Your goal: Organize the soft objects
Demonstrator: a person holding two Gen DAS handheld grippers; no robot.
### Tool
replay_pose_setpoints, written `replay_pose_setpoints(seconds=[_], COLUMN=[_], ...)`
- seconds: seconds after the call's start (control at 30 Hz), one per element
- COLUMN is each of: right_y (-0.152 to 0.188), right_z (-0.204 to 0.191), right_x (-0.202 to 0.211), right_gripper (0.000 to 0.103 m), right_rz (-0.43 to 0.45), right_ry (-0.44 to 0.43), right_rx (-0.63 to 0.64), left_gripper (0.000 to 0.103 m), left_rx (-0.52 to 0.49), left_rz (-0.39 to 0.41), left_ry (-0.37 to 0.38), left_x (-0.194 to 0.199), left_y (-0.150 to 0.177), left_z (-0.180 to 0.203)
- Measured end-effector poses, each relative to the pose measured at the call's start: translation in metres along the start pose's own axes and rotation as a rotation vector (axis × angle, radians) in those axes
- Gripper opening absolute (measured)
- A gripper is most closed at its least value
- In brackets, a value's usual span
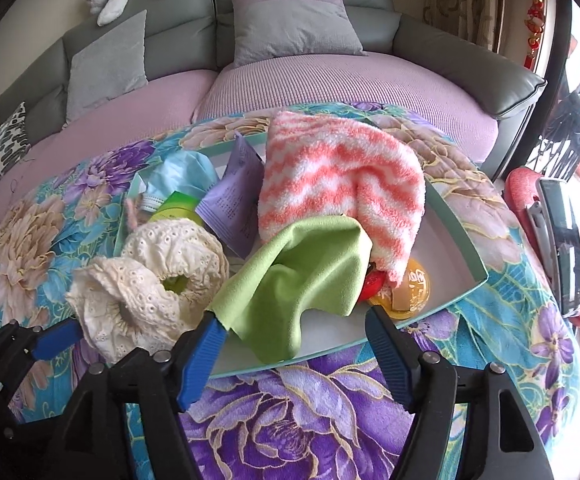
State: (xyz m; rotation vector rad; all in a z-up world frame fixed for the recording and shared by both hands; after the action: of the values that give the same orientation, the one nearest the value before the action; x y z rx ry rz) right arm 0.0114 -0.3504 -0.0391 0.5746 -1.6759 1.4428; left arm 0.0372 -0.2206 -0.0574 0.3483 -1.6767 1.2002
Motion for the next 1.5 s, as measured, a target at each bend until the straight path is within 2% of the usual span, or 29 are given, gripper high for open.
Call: replay_pose_setpoints(seconds=[0.17,0.3,0.47,0.53,0.57,0.6,0.67,0.9,1.13,1.5], right_y=[0.001,0.004,0.007,0.007,0.007,0.007,0.006,0.007,0.025,0.051], right_z=[-0.003,-0.006,-0.006,-0.007,-0.009,-0.01,-0.014,-0.027,-0.04,-0.057], right_x=[0.003,-0.001,-0.002,0.001,0.002,0.002,0.004,0.011,0.014,0.012], right_gripper=[0.083,0.091,0.102,0.102,0.102,0.102,0.102,0.103,0.103,0.103], right_rz=[-0.004,-0.026,-0.043,-0.039,-0.037,-0.037,-0.037,-0.029,-0.051,-0.083], right_ry=[-0.005,-0.006,0.004,0.003,0.001,-0.002,-0.003,-0.022,-0.032,-0.052], right_rx=[0.009,0.014,0.01,0.012,0.013,0.015,0.025,0.046,0.077,0.119], left_gripper=[0.059,0.07,0.075,0.075,0.081,0.092,0.097,0.098,0.098,0.098], left_rx=[0.021,0.059,0.122,0.153,0.172,0.194,0.239,0.334,0.372,0.348], left_rz=[0.003,0.008,0.013,0.015,0.017,0.02,0.03,0.057,0.041,-0.017], left_ry=[-0.027,-0.048,-0.089,-0.117,-0.124,-0.131,-0.145,-0.218,-0.189,-0.245], left_x=[0.01,0.016,0.021,0.022,0.023,0.023,0.025,0.031,0.033,0.037], left_y=[0.001,0.003,0.008,0.011,0.012,0.014,0.017,0.028,0.042,0.065], left_z=[-0.013,-0.027,-0.049,-0.061,-0.066,-0.072,-0.083,-0.114,-0.12,-0.121])
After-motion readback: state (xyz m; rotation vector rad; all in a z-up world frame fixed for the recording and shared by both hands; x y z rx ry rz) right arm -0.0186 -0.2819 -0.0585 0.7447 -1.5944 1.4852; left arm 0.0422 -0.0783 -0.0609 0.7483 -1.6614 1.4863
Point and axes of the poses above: each gripper's, at about its wrist camera, not at the fingertips, and x roughly against the way its jaws point, z to its right, y to its underside, the point moved 8 cm from there along -x, roughly the way its jaws point
